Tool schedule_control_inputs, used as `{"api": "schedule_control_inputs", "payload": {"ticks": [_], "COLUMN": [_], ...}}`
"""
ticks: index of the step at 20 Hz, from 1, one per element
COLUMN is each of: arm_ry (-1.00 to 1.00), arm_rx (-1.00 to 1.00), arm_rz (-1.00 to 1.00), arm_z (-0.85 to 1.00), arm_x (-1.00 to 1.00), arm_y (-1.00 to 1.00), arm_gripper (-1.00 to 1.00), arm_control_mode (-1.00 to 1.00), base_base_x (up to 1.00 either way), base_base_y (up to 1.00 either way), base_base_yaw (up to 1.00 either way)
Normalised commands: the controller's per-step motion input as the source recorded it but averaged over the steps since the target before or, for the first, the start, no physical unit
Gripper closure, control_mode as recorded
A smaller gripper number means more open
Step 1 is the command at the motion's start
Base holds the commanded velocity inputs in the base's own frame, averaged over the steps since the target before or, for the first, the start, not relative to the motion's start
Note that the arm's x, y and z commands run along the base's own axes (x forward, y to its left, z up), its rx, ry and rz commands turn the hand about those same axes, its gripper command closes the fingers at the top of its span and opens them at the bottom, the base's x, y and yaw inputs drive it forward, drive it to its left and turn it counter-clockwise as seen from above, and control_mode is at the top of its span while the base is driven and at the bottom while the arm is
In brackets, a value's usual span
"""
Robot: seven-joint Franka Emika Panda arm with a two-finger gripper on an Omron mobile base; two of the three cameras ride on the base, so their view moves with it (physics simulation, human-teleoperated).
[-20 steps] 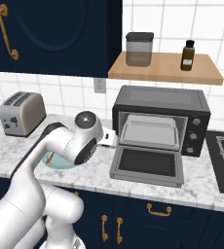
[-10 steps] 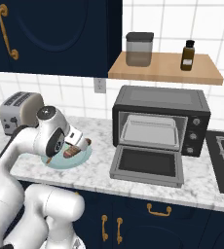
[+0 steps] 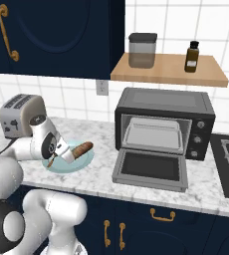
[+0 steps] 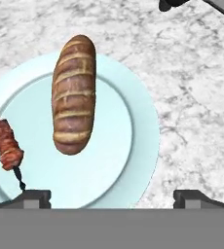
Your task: Pick up the kebab skewer and baguette bread, and place them inside the toaster oven. Close the toaster oven door and start by setting the timer.
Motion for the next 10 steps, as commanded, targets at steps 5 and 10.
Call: {"api": "schedule_control_inputs", "payload": {"ticks": [5, 10], "arm_ry": [0.01, 0.08], "arm_rx": [0.01, 0.03], "arm_rz": [-0.06, -0.05], "arm_z": [-0.33, -0.47], "arm_x": [0.35, 0.40], "arm_y": [0.02, 0.21], "arm_gripper": [-1.00, -1.00], "arm_control_mode": [-1.00, -1.00], "base_base_x": [0.00, 0.00], "base_base_y": [0.00, 0.00], "base_base_yaw": [0.00, 0.00]}}
